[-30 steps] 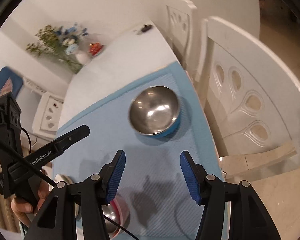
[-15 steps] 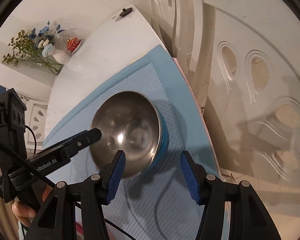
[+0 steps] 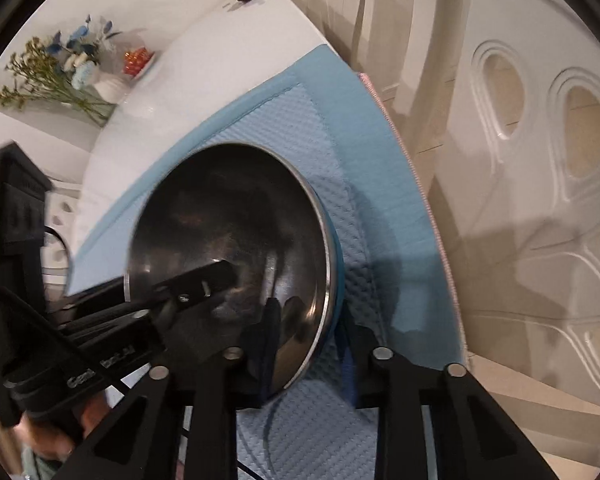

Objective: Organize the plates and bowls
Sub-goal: 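Carry the blue bowl over the magenta bowl and lower it inside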

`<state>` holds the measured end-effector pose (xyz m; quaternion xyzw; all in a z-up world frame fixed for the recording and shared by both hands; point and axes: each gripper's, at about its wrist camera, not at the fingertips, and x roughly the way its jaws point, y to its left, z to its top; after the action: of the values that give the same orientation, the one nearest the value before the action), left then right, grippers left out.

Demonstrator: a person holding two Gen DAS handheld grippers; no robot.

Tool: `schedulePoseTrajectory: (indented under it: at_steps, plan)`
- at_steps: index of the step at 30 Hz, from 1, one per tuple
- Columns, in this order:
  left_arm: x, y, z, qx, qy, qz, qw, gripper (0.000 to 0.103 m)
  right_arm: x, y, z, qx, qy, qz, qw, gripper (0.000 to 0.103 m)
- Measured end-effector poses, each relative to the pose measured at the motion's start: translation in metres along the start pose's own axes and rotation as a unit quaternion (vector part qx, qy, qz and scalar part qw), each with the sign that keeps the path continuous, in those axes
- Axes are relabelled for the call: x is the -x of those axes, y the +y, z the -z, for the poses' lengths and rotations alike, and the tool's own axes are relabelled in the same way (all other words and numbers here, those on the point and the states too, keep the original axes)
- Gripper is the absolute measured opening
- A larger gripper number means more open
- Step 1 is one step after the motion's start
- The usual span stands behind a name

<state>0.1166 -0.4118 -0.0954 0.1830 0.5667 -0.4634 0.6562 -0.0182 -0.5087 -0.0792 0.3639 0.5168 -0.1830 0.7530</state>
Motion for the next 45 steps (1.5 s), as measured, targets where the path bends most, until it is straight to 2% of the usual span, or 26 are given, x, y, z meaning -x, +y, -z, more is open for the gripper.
schedulePoseTrajectory:
  at_steps: [5,11,19,25,29,33,36,41,43,45]
  plan:
    - [0.041,-0.012,0.004,-0.01,-0.036,-0.003,0.9993,0.022,0.027,0.013,0.003,0.019,-0.022,-0.002,1.0,0.024]
    - [0.106,-0.031,0.026,-0.013,-0.091,-0.019,0.9956,0.022,0.08,0.035,0.02,0.032,-0.043,-0.02,0.998,0.024]
    - [0.194,-0.061,0.075,-0.003,-0.151,-0.053,0.9871,0.022,0.142,0.07,0.06,0.037,-0.031,-0.078,0.996,0.024]
    - [0.238,-0.063,0.12,0.023,-0.183,-0.063,0.9808,0.022,0.188,0.108,0.102,0.079,-0.051,-0.088,0.992,0.024]
    - [0.245,-0.057,0.141,0.04,-0.193,-0.075,0.9775,0.023,0.203,0.127,0.126,0.102,-0.053,-0.093,0.989,0.024]
    - [0.248,-0.048,0.162,0.053,-0.197,-0.093,0.9746,0.023,0.2,0.141,0.147,0.123,-0.036,-0.096,0.987,0.024]
    - [0.244,-0.037,0.179,0.069,-0.192,-0.094,0.9743,0.023,0.188,0.149,0.159,0.133,-0.015,-0.096,0.986,0.024]
    - [0.221,-0.013,0.21,0.116,-0.166,-0.085,0.9756,0.023,0.154,0.154,0.181,0.138,0.034,-0.071,0.987,0.024]
    - [0.211,-0.008,0.221,0.131,-0.155,-0.094,0.9747,0.023,0.136,0.153,0.188,0.134,0.06,-0.067,0.987,0.024]
    - [0.199,-0.008,0.229,0.13,-0.143,-0.118,0.9741,0.023,0.118,0.153,0.195,0.134,0.084,-0.063,0.985,0.024]
